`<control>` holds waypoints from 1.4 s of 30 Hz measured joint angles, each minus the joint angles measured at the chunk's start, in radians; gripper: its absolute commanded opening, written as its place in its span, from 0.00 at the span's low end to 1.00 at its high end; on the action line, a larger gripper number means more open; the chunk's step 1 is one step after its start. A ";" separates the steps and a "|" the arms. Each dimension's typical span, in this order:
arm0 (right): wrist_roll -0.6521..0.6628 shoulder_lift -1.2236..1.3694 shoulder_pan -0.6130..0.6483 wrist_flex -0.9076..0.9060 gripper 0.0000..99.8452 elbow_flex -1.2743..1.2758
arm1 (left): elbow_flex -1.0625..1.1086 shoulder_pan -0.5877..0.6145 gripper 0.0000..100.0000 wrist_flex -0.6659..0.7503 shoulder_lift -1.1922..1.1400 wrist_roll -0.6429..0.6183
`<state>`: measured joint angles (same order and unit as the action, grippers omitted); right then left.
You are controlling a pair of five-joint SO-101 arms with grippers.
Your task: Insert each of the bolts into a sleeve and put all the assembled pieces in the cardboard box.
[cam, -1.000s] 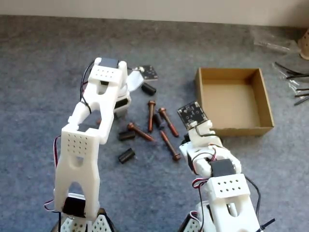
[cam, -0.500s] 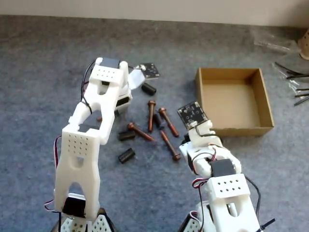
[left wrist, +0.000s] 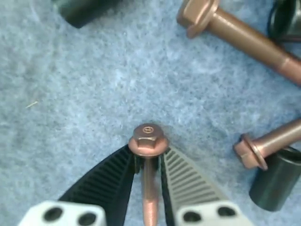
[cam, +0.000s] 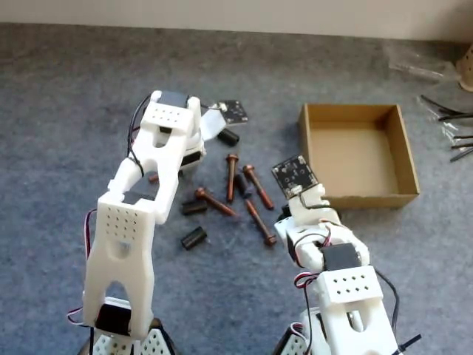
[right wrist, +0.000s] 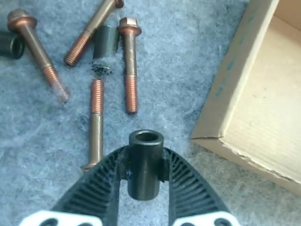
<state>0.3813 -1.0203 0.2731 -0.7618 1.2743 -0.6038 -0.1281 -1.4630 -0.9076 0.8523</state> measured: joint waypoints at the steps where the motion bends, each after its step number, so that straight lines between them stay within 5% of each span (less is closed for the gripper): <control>1: 0.000 0.000 0.000 0.000 0.00 0.000 | 0.000 0.000 0.01 0.000 0.000 0.000; 13: -0.005 0.000 0.008 0.072 0.00 0.000 | -0.178 0.003 0.01 -0.167 -0.003 -0.087; 20: -0.163 0.000 0.101 0.147 0.00 0.000 | -0.308 -0.002 0.01 -0.256 0.002 -0.181; 30: -0.196 0.000 0.189 0.212 0.00 0.000 | -0.379 0.015 0.01 -0.279 0.239 -0.285; 42: -0.325 0.000 0.218 0.227 0.00 0.000 | -0.379 0.075 0.01 -0.285 0.450 -0.574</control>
<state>0.0560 -1.0203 0.4910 -0.5347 1.2743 -0.9828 -0.0529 -1.7484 -0.4580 0.2785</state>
